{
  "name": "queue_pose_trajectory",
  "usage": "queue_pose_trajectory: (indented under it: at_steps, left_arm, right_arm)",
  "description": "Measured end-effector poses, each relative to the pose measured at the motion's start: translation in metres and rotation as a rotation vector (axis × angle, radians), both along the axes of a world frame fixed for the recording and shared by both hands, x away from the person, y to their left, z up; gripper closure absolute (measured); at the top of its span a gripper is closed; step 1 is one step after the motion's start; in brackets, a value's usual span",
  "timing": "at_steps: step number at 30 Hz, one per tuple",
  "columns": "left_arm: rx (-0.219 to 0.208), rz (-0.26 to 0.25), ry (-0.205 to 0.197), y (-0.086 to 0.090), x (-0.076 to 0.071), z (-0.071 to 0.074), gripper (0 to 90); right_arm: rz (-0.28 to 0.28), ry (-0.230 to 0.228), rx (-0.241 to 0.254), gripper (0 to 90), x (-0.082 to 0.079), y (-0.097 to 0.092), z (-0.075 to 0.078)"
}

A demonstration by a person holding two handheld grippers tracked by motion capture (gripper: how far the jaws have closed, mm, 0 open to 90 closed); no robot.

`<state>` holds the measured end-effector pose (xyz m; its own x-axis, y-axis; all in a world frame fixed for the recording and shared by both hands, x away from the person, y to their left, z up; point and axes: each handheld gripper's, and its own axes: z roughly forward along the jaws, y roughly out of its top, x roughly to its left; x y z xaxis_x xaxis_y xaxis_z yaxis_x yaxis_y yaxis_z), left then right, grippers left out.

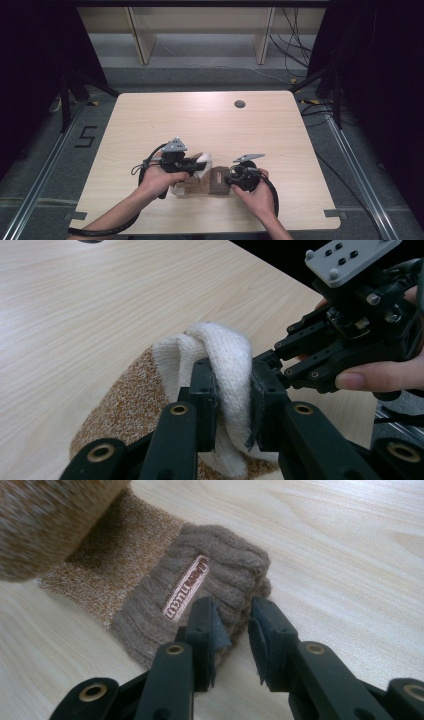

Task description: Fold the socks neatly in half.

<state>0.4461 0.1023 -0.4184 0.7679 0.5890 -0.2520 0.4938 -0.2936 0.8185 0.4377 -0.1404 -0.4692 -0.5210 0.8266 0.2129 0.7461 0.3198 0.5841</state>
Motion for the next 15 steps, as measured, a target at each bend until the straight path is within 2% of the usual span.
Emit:
queue_pose_trajectory:
  at_steps: [6,15]
  left_arm:
    - [0.011,-0.015,0.006,-0.008,0.001,-0.006,74.7]
    - [0.025,-0.01,0.007,-0.013,0.001,-0.009,74.7]
  right_arm:
    - [-0.003,0.002,0.003,71.6,-0.001,0.0,0.0]
    - [0.01,0.013,-0.001,71.7,0.0,0.0,0.0]
